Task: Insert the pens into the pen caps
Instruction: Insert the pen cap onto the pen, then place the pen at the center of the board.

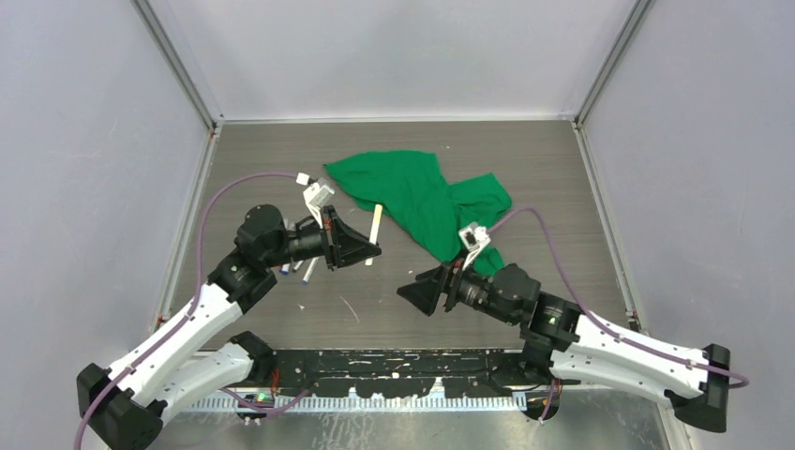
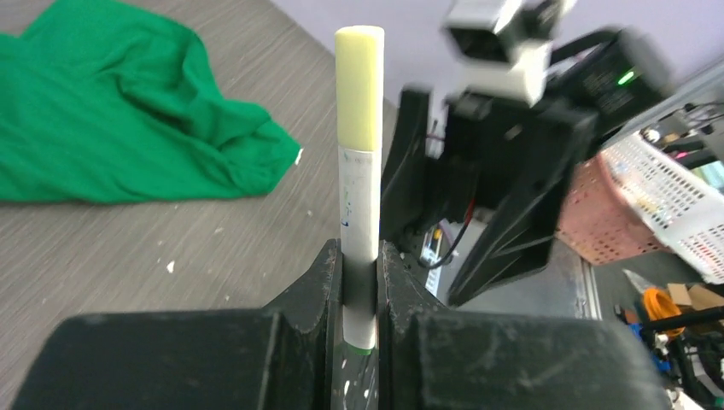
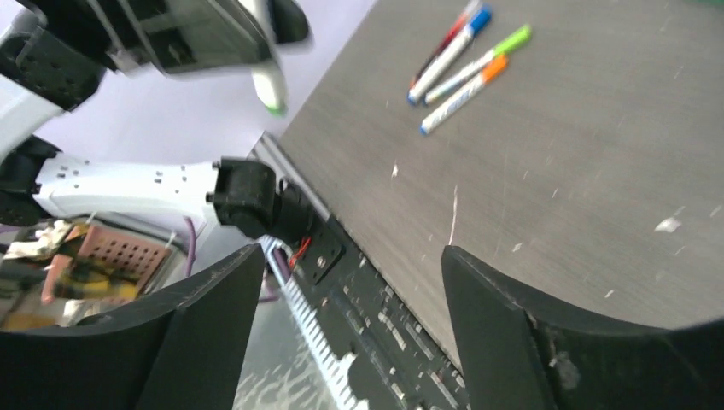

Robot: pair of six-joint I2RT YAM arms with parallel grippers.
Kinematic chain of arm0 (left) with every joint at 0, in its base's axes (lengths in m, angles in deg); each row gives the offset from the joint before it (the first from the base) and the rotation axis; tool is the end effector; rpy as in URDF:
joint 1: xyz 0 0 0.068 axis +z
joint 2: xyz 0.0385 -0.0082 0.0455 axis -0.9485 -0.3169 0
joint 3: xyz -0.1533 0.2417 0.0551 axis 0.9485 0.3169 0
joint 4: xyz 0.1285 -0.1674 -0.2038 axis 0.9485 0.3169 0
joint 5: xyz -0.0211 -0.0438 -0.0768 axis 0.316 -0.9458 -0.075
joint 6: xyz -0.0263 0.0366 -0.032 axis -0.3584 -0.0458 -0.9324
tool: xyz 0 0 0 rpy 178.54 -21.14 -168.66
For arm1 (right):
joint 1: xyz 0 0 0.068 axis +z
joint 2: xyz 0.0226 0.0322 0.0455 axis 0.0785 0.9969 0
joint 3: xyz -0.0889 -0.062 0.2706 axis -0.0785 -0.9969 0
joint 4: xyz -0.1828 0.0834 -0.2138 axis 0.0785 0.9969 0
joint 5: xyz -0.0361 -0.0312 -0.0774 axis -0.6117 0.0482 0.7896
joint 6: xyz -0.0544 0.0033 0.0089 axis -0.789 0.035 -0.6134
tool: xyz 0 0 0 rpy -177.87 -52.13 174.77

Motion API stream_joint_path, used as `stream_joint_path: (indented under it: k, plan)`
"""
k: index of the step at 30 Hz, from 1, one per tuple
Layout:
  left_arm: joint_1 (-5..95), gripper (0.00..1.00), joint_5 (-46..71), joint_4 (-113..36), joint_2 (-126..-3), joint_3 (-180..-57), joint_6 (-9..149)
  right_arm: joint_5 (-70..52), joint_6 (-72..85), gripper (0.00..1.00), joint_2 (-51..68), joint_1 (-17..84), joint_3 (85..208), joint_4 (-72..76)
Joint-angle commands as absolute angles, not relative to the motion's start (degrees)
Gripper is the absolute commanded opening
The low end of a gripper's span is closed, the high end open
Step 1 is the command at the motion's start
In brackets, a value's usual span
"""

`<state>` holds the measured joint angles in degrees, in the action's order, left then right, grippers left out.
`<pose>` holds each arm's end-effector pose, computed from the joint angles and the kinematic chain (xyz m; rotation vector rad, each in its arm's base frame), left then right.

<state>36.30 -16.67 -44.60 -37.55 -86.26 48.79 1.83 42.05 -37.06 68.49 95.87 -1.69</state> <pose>0.1681 -0.1466 0.3401 0.5961 1.6810 -1.4075 0.0835 0.1659 0.2718 -0.3044 1.8669 1.2945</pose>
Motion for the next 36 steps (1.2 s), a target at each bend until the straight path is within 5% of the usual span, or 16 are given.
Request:
stream_joint_path:
  k: [1, 5, 13, 21, 36]
  plan:
    - [36.7, 0.0, -18.8, -26.5, -36.4, -93.9, 62.1, 8.8, 32.4, 0.88, -37.9, 66.6, 105.6, 9.1]
    - [37.4, 0.0, -20.9, -9.5, -41.2, -101.2, 72.5, 9.2, 26.3, 0.95, -31.8, 61.9, 112.0, 16.8]
    - [39.9, 0.03, 0.2, 9.6, -59.3, -110.8, 80.8, 0.0, 20.6, 0.96, -24.9, 46.5, 114.6, 18.8]
    - [44.4, 0.06, 7.5, 16.6, -77.5, -112.0, 80.3, -3.0, 20.2, 0.96, -28.6, 39.2, 111.1, 16.1]
    - [53.9, 0.12, 4.8, 18.3, -87.1, -111.3, 79.1, -2.3, 22.3, 0.96, -32.3, 38.3, 108.9, 15.0]
